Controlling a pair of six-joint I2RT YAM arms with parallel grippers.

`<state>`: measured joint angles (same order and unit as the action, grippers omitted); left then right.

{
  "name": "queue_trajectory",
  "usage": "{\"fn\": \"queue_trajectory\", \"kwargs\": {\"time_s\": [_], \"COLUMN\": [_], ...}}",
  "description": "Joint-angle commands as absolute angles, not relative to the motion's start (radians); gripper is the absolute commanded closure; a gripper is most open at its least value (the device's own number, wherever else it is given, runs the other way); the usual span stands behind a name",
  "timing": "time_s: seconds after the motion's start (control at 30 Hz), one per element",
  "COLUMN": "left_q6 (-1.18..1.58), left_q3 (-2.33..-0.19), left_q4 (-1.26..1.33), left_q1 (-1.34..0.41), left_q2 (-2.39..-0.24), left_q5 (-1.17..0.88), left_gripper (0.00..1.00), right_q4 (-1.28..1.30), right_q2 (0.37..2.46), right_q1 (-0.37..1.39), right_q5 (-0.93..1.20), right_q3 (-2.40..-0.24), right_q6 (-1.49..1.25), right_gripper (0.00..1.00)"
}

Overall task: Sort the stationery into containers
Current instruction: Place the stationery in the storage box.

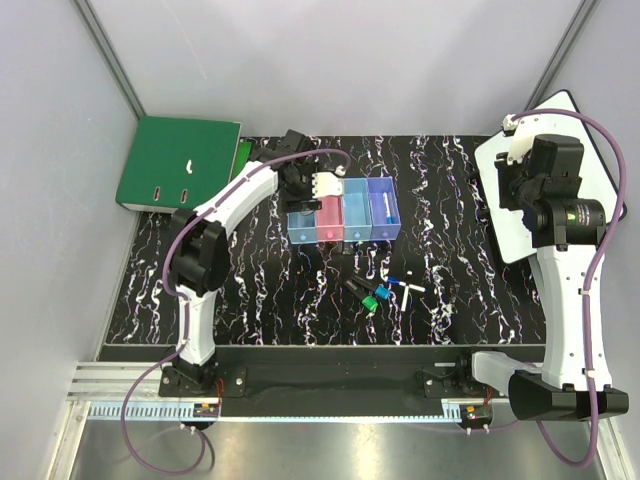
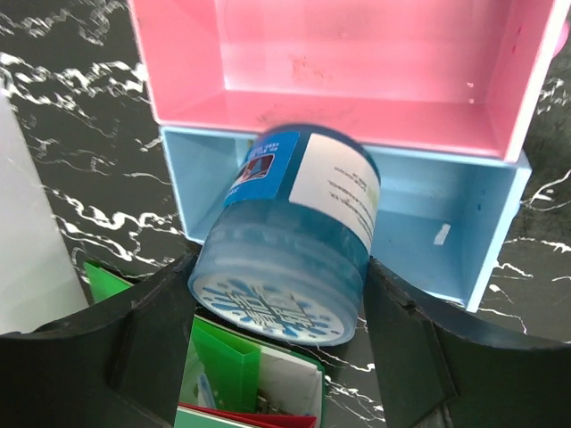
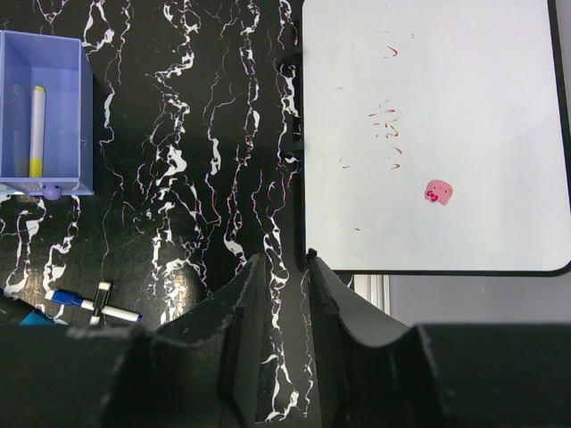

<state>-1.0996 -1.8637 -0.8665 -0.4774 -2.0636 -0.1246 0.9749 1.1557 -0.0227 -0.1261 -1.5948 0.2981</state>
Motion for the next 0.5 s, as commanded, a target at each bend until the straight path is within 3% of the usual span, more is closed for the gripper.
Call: {"fn": "queue_trajectory", "kwargs": {"time_s": [0.0, 0.47], "left_q6": [-1.109, -1.129], "left_q3": [-1.827, -1.825], "left_q4": [-0.85, -0.842], "left_q1": [-0.48, -0.479], "left_q2": [-2.02, -2.008], "left_q5": [-0.141, -0.137], "left_gripper": [1.0, 1.0], "right_q4": [0.968, 0.968], "right_q2": [1.138, 1.146], "right_q1": [-0.032, -0.035], "right_q5": [-0.121, -0.114], "right_q3": [-1.614, -1.623], "right_q6": [0.288, 0.285], "right_gripper": [0.67, 0.66]}}
